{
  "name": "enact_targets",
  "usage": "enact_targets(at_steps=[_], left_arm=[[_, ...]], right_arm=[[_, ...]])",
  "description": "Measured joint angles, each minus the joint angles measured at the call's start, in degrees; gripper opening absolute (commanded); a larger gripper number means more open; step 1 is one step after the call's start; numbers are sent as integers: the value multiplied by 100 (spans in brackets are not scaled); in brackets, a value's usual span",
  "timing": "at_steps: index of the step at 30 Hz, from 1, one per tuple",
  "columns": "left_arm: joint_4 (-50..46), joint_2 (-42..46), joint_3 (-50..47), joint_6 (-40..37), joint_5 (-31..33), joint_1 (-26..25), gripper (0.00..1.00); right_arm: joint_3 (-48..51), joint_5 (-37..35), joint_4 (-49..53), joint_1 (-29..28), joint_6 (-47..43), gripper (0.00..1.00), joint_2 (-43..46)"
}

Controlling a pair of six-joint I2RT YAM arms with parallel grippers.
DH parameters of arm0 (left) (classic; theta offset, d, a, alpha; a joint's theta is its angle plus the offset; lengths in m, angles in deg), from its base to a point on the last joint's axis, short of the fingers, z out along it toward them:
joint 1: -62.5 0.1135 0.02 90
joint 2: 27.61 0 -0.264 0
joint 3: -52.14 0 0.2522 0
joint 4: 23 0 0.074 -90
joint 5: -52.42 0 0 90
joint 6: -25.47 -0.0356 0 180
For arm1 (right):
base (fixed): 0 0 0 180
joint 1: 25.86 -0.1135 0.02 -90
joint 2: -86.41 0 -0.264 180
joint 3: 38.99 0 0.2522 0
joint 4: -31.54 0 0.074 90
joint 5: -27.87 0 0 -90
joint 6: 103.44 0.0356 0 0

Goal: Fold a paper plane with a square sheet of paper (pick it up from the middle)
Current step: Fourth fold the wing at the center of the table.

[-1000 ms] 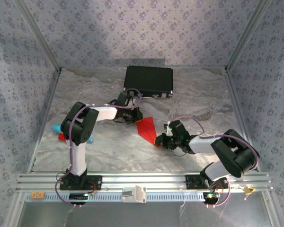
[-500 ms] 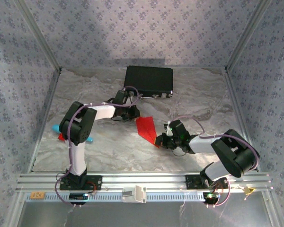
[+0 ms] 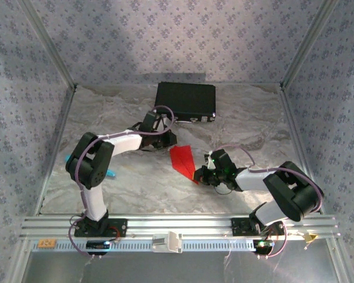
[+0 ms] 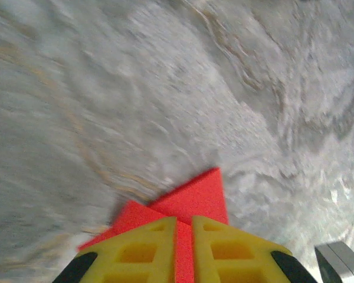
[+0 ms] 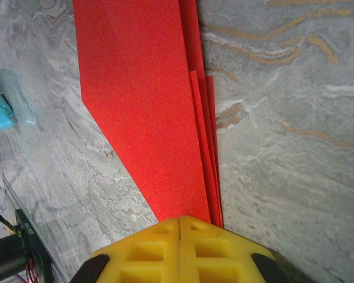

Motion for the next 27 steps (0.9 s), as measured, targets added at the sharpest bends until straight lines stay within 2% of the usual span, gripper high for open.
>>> enact_targets(at_steps=[6, 9, 17, 27], left_arm=[[188, -125, -42, -39, -341, -656, 14], [275, -332, -55, -33, -459, -804, 12], [369, -568, -197, -9, -511, -699, 9], [507, -573, -262, 13, -540, -678, 8]], right_arm=[[-2, 2, 50, 4, 0, 0, 17], [-11, 2, 66, 4, 0, 0, 17], [-20, 20, 146, 4, -22, 0, 61], [-140, 90, 737, 4, -90, 0, 417]])
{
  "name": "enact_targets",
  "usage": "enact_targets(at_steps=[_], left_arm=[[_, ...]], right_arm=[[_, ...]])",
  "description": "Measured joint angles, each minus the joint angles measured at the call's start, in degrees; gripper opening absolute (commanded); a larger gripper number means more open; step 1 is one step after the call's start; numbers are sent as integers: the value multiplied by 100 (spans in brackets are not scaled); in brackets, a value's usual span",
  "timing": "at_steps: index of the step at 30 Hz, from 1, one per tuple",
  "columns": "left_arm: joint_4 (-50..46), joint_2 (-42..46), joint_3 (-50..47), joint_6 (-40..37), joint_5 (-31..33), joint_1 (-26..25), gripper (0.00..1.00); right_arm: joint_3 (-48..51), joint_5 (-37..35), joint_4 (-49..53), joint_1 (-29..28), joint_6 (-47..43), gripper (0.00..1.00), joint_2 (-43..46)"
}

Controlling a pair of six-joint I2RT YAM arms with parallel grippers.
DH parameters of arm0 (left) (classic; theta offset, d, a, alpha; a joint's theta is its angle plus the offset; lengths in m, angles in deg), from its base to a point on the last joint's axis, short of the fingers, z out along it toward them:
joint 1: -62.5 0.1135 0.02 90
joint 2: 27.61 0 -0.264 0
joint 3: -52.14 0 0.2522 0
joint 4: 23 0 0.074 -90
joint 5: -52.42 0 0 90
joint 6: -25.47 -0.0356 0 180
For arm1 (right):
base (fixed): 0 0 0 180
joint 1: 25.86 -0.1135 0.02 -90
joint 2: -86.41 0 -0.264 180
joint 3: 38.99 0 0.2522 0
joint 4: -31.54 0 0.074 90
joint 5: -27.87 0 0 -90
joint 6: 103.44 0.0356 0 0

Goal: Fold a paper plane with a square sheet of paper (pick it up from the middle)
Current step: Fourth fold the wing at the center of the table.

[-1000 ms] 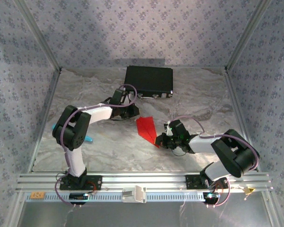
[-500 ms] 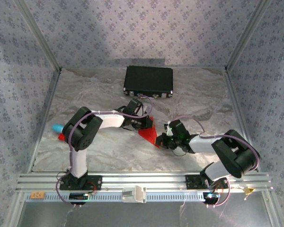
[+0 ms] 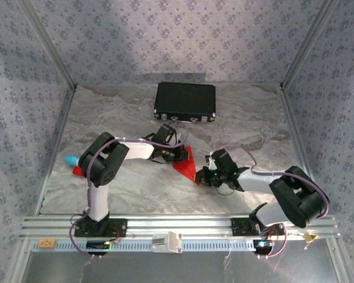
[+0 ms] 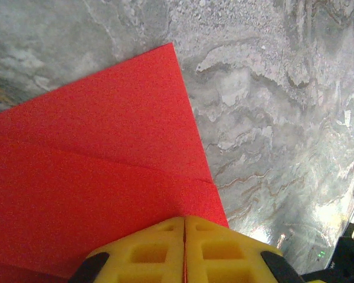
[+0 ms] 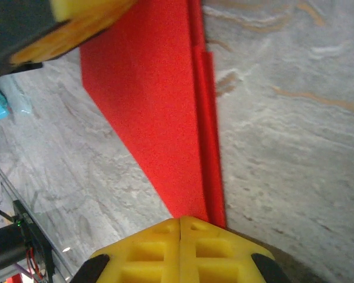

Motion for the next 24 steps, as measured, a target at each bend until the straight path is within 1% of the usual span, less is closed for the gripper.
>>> enact_targets(at_steps=[5, 9, 12, 15, 20, 24], left_arm=[[28, 0, -13, -2, -35, 15, 8], [52, 0, -24, -2, -35, 15, 8], [59, 0, -24, -2, -35, 15, 8], [68, 0, -33, 0, -44, 22, 8], [111, 0, -63, 15, -68, 26, 8], [153, 0, -85, 20, -87, 33, 8]], right_arm=[[-361, 59, 116, 0, -83, 1, 13], [-573, 142, 116, 0, -192, 2, -291], [-494, 146, 138, -2, -210, 1, -503], [-245, 168, 63, -4, -210, 1, -514], [199, 138, -236, -31, -162, 0, -146], [544, 83, -144, -46, -48, 0, 326]])
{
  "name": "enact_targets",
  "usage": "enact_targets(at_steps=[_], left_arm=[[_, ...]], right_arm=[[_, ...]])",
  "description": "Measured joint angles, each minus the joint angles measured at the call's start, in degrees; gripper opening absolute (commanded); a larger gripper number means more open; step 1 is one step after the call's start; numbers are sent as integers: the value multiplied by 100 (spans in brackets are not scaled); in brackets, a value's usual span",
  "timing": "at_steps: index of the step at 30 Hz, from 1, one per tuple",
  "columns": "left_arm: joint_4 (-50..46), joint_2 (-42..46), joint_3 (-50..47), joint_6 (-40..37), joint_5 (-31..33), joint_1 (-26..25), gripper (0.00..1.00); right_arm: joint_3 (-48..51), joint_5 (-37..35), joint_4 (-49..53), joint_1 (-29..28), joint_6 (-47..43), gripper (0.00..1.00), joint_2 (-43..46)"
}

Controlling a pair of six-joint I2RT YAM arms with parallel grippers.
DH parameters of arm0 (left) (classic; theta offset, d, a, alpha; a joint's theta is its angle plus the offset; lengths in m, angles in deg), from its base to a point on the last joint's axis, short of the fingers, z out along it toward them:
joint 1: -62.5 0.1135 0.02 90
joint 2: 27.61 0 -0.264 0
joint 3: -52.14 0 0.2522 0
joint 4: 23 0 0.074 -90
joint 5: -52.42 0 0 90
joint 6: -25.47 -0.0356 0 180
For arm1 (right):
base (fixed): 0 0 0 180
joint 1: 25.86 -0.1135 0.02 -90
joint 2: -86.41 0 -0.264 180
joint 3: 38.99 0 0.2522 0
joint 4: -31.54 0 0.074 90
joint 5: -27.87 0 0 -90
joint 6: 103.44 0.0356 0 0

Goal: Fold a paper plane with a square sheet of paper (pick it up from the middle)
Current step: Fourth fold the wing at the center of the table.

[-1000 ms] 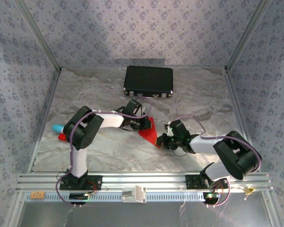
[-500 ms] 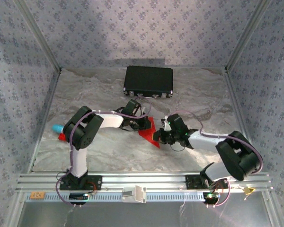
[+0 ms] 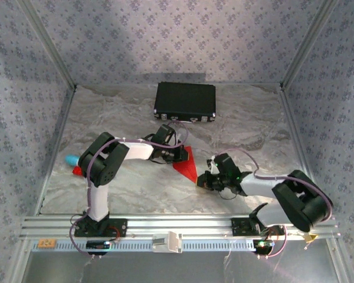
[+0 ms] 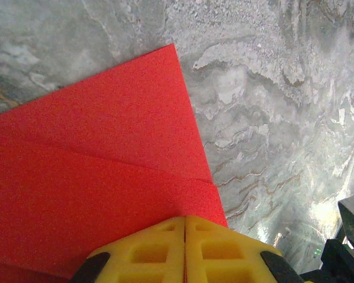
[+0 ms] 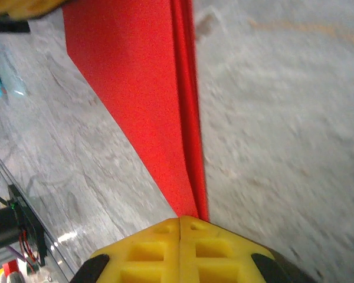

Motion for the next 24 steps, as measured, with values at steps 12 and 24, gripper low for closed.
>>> enact_targets(at_steps=[12, 24], left_arm=[[433, 4, -201, 540, -131, 144, 8], [531, 4, -240, 654, -166, 177, 8]], right_arm=[[-535, -894, 1038, -306, 872, 6, 866], [-483, -933, 1161, -295, 1169, 25, 651]])
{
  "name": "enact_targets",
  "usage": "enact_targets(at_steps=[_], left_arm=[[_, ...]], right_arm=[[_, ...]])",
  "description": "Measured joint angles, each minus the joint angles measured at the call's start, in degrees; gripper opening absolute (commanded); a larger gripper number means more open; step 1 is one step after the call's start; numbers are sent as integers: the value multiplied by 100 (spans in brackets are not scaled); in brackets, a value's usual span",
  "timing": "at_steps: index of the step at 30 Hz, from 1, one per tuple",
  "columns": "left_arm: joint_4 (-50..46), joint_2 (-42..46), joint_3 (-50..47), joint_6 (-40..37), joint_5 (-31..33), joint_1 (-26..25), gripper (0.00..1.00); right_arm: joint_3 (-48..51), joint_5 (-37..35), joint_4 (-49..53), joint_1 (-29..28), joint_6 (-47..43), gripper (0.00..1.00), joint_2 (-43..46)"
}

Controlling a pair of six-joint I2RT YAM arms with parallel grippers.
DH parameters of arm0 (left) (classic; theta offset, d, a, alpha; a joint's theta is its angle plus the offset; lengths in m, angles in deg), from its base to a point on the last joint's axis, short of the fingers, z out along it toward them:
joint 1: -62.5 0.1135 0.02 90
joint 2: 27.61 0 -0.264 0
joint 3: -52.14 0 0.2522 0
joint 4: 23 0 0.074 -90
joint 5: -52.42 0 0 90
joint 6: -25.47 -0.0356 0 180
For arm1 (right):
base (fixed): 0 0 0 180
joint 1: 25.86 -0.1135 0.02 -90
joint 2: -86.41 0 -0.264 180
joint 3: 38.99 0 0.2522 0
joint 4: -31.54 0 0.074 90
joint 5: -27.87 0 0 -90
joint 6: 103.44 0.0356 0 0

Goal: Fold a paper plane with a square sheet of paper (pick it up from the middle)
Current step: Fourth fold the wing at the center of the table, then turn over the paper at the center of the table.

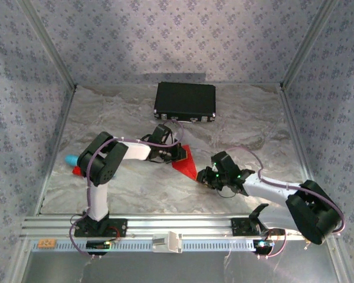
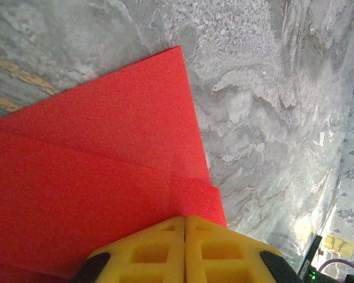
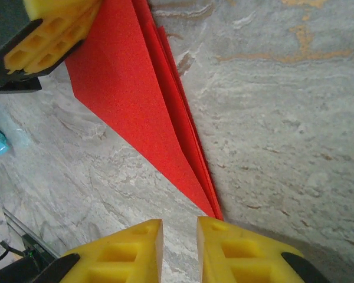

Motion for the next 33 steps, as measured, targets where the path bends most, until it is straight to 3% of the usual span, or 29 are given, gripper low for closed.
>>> enact_targets(at_steps=[17, 33], left_arm=[[66, 2, -35, 37, -20, 4, 8], [68, 9, -37, 39, -15, 7, 7]], right_arm=[[225, 31, -118, 96, 114, 31, -70], [328, 396, -1038, 208, 339, 29, -378]])
